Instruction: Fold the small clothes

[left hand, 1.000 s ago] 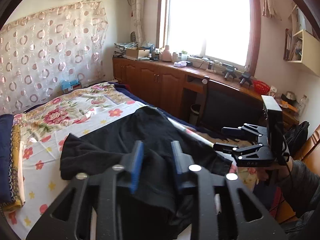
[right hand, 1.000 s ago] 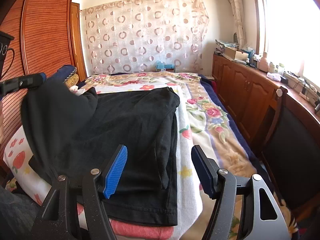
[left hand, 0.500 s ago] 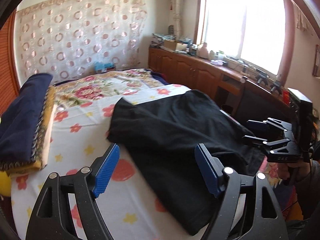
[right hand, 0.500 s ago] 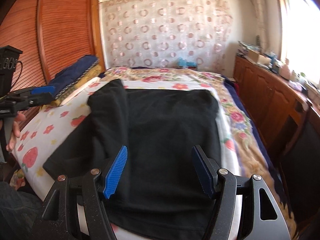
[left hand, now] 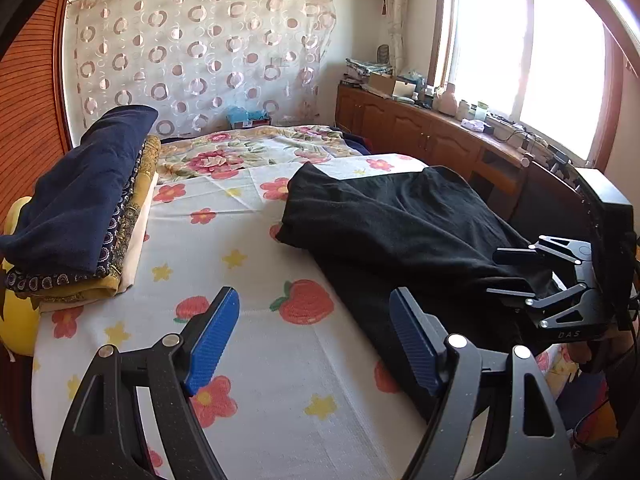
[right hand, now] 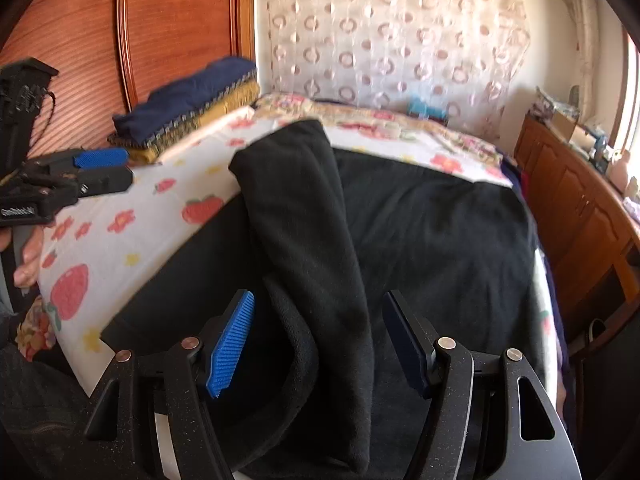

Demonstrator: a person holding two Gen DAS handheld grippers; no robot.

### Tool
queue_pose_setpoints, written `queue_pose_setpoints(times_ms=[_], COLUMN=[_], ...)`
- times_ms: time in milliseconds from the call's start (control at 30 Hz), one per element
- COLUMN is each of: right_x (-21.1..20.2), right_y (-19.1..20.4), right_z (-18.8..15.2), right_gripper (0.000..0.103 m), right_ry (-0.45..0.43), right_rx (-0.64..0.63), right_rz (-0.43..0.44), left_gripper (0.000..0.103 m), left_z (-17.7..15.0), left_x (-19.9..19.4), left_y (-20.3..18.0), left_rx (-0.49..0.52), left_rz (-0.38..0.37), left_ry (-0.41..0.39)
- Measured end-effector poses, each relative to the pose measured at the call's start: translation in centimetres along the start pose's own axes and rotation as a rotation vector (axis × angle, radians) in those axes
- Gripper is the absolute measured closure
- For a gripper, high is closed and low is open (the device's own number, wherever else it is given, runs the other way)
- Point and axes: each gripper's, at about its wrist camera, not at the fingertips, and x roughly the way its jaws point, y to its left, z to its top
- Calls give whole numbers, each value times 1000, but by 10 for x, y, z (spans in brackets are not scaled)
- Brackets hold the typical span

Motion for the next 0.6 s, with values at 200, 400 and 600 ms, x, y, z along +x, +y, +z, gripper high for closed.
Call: queue_pose_setpoints(times_ms=[200, 400, 600], right_x=[7, 10, -21], right_y=[-14, -21, -26], right_z=[13, 18, 29], right_gripper=[45, 91, 95], right_ry=[46, 47, -83], right_rx=[21, 14, 19], right_rz=[34, 71, 48], left_gripper=[25, 25, 25], left_z=[-4, -7, -8], left_x=[1, 2, 3], left_y=[2, 3, 1], left_rx=[-11, -15, -12], left_rz=[-1, -1, -5], left_ry=[-2, 3, 3])
